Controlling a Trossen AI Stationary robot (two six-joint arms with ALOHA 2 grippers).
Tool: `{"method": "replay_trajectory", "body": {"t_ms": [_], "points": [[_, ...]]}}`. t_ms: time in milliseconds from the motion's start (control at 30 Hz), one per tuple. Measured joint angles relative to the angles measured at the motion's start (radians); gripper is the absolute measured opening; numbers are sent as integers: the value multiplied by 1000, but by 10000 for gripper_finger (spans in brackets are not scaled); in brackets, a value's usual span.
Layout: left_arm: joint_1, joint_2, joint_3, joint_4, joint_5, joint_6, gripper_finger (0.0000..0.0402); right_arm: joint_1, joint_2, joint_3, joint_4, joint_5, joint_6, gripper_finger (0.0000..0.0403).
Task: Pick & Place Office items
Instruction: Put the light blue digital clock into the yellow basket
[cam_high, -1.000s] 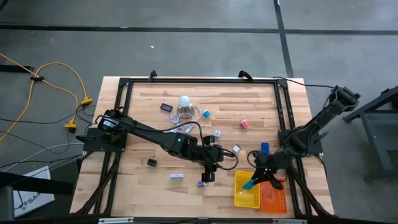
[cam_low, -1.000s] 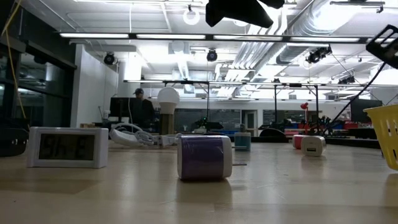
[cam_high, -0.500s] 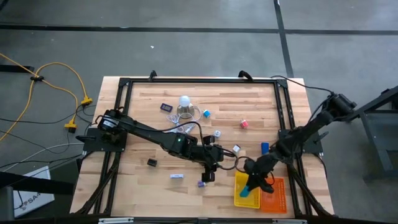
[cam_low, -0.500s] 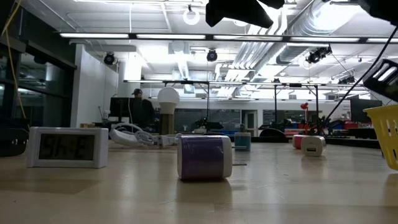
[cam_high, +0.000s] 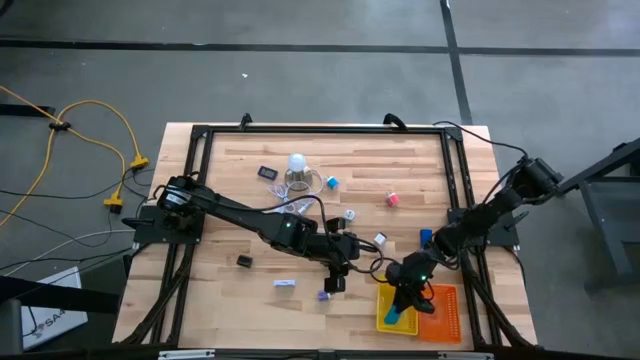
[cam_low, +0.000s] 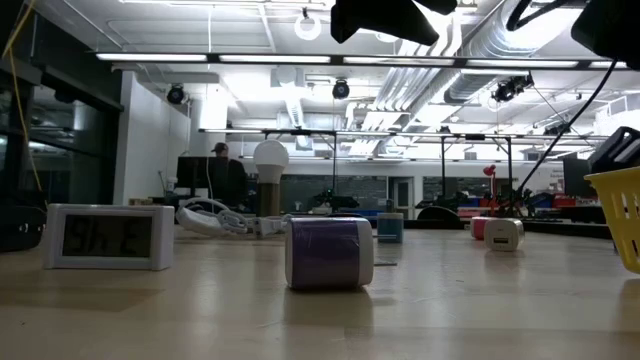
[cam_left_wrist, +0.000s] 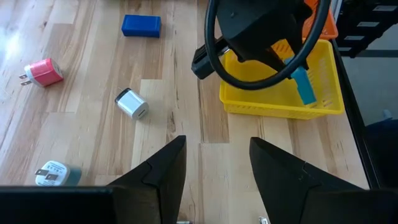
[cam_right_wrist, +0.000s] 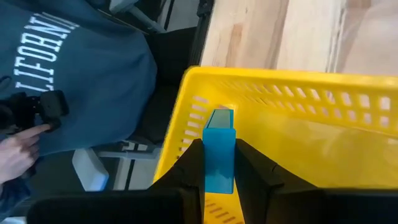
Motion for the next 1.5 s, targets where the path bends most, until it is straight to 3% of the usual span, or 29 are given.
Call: {"method": "replay_trajectory", "body": {"t_ms": [833, 1167, 1500], "points": [[0, 0, 0, -1, 0, 0, 171, 1, 0, 0, 13, 37, 2, 64], [0, 0, 0, -3, 0, 0, 171, 0, 95, 1, 77, -22, 55, 58], [0, 0, 0, -3, 0, 0, 171, 0, 102, 1, 91, -24, 57, 59]]}}
